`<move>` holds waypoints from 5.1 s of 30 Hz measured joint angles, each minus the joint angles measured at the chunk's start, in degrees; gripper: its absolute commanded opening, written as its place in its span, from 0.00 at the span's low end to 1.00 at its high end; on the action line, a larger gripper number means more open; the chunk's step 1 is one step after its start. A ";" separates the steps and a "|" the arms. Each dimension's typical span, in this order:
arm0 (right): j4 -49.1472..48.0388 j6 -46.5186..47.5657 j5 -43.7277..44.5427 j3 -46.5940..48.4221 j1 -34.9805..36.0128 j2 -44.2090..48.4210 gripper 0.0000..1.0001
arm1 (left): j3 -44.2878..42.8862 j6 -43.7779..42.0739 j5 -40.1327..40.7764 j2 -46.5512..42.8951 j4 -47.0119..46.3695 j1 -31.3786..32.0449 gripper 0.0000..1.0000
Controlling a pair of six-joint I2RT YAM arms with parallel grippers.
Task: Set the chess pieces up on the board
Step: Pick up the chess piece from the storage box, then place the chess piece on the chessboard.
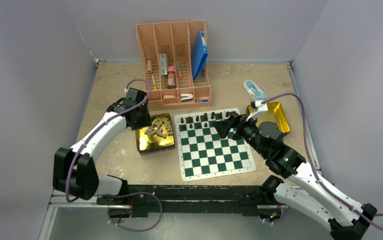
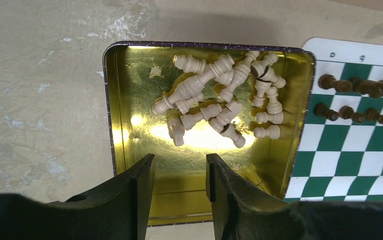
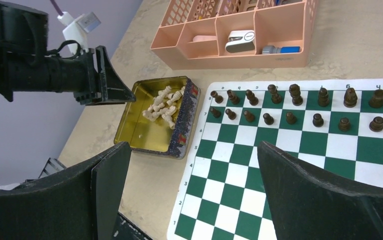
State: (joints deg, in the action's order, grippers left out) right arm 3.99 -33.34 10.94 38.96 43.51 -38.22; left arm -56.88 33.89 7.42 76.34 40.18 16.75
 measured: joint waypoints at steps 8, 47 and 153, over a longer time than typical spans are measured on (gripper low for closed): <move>0.00 0.63 -0.04 0.00 0.00 -0.02 0.99 | 0.31 1.64 -0.90 5.62 -0.20 -0.59 0.37; 0.42 1.46 -0.07 0.02 0.00 0.07 0.99 | 1.40 4.02 -1.68 11.76 -2.34 -0.61 0.04; 16.68 -3.10 14.10 8.83 0.00 17.59 0.98 | -13.09 12.59 2.03 25.99 3.54 54.14 0.34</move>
State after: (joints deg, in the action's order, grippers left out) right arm 20.67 -36.45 25.04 47.79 43.51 -20.62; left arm -69.97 46.48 9.45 102.32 43.72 70.89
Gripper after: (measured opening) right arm 0.983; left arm 0.270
